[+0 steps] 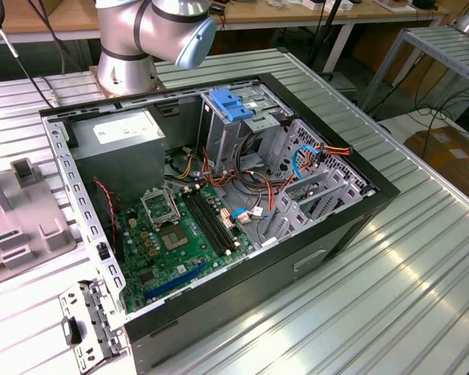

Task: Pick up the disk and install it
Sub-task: 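Reach for the disk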

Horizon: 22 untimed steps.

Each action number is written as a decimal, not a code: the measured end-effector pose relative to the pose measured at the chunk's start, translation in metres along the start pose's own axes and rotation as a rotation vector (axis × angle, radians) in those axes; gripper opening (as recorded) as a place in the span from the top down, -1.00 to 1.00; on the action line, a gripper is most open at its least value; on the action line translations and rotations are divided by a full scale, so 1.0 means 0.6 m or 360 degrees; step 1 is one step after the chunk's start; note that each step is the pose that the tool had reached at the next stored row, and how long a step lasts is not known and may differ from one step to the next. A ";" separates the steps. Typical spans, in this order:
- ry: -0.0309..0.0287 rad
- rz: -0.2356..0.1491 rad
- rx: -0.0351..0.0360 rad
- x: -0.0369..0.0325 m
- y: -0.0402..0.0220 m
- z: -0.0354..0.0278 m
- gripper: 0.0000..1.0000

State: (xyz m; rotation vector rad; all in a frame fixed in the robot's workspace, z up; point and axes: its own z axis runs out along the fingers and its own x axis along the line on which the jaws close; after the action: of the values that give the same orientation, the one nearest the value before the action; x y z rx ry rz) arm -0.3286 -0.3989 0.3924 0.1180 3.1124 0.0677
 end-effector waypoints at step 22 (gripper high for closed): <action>0.00000 0.0000 0.0000 0.040 -0.003 -0.001 0.79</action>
State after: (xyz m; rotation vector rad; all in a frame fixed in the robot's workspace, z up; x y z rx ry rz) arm -0.3528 -0.3989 0.3921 0.1179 3.1124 0.0676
